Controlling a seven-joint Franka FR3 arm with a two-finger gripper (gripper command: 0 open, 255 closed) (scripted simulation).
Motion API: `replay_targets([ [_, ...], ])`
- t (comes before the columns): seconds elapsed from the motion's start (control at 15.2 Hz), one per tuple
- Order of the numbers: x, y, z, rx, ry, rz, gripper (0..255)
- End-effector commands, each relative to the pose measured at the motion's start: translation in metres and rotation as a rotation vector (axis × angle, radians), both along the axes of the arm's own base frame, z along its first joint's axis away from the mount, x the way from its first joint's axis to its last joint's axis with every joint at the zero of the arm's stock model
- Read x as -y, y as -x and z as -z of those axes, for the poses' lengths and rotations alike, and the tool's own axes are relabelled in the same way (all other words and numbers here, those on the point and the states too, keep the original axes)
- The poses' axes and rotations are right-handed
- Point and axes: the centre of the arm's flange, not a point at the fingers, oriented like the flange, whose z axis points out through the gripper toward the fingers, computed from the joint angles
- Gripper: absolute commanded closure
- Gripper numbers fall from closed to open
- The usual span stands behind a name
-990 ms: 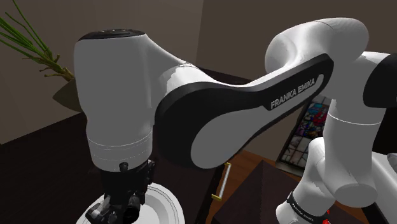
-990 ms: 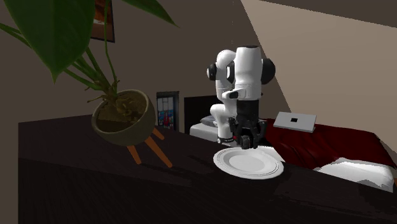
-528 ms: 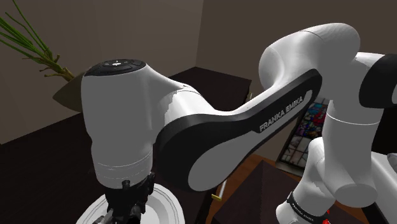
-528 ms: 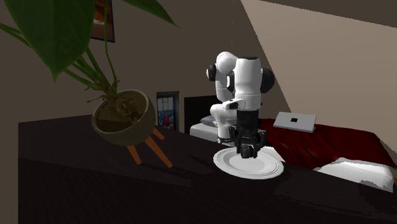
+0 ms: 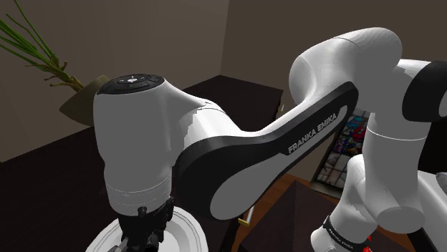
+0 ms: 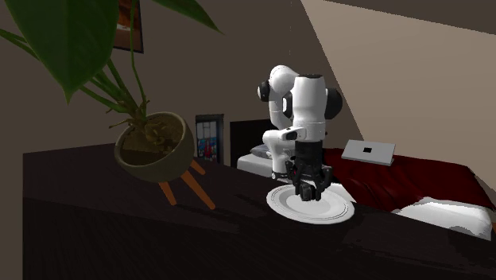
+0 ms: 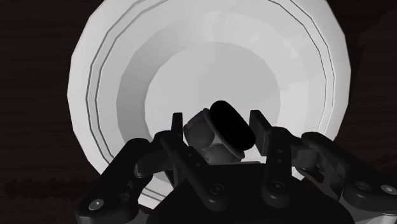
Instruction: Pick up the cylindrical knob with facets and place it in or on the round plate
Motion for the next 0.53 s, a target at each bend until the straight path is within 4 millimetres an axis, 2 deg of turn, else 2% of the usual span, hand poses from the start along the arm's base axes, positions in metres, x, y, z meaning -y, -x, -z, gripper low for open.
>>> replay_targets([
  [0.0, 0.000, 0.000, 0.000, 0.000, 0.000, 0.000, 255],
  [0.07, 0.000, 0.000, 0.000, 0.000, 0.000, 0.000, 0],
  [0.4, 0.000, 0.000, 0.000, 0.000, 0.000, 0.000, 0],
  [0.46, 0.000, 0.000, -0.013, 0.000, 0.000, 0.000, 0],
])
